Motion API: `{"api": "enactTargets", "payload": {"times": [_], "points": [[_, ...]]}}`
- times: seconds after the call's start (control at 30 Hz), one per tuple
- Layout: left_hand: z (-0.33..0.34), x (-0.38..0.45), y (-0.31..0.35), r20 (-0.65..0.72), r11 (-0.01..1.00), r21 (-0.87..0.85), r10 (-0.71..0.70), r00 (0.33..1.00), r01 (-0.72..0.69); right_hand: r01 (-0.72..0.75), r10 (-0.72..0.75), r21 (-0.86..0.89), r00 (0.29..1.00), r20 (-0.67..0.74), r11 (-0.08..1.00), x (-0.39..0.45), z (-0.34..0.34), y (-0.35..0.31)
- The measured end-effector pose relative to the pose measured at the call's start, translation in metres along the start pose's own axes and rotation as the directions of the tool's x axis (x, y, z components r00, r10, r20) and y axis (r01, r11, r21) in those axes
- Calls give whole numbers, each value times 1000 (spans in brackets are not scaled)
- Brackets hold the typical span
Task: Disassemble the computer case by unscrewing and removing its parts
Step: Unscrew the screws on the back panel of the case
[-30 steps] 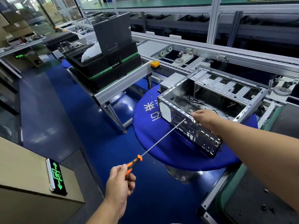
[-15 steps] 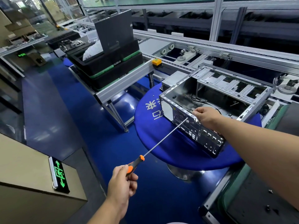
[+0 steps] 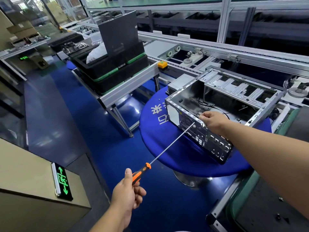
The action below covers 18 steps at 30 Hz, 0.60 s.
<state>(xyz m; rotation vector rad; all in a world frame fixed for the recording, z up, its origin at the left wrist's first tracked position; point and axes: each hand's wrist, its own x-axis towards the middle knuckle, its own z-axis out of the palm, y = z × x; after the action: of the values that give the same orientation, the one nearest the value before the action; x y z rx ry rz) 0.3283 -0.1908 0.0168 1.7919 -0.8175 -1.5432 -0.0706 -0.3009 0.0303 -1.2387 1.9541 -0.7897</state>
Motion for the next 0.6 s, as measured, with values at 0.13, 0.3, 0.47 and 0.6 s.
{"api": "enactTargets", "payload": {"times": [0.13,0.3,0.47,0.6], "points": [[-2,-2,0,75,993,-100,64,995,-56,1,-1,9,1000,-6,1000,-2,0,1],[-3,-3,0,102,978,-161,151,983,-134,-1,1,4,1000,-6,1000,-2,0,0],[-4,-1,-4,81,975,-127,191,978,-180,-6,6,14,1000,-12,1000,0,0,2],[-5,0,-3,75,982,-89,175,982,-168,-6,7,18,1000,-13,1000,1,-1,4]]}}
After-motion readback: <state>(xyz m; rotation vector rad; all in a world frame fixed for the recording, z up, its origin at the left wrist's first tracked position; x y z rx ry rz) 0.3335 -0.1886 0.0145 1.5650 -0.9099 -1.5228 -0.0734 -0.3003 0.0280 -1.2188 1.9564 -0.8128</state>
